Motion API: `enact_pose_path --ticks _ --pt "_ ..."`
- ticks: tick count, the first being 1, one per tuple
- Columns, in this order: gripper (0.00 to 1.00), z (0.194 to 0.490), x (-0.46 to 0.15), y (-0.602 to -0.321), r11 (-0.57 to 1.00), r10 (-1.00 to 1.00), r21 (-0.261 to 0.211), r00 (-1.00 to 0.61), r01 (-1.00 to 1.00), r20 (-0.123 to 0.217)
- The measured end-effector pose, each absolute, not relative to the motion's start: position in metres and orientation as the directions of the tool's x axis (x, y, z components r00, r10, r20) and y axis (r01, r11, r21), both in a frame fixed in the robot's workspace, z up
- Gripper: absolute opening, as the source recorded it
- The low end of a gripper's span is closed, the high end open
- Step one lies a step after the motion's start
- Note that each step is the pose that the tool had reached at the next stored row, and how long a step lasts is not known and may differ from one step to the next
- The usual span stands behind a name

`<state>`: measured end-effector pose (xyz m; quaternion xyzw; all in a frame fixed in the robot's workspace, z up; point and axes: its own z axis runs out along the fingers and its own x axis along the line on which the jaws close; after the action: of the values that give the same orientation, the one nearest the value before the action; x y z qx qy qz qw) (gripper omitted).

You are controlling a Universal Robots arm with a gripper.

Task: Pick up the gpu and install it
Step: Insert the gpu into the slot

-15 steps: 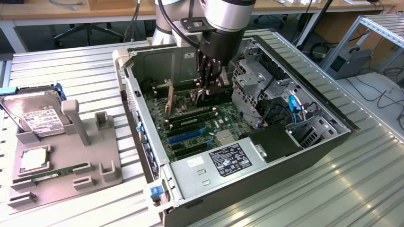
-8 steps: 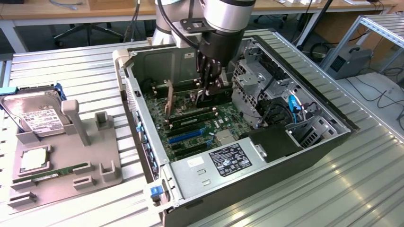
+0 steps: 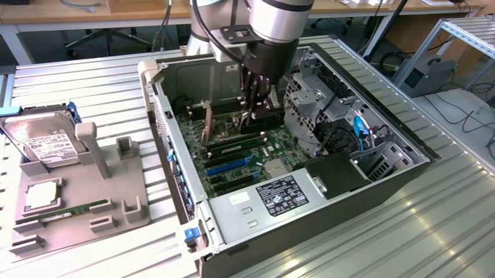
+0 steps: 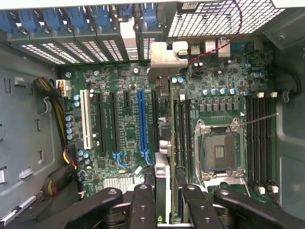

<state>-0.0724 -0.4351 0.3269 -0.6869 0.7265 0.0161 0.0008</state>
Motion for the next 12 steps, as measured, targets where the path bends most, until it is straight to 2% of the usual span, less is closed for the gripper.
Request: enact_pose_path --ticks 12 --pt "0.27 0.3227 -0.0726 -0.4372 0.056 -0.998 0.022 -0.056 -0.998 -0.023"
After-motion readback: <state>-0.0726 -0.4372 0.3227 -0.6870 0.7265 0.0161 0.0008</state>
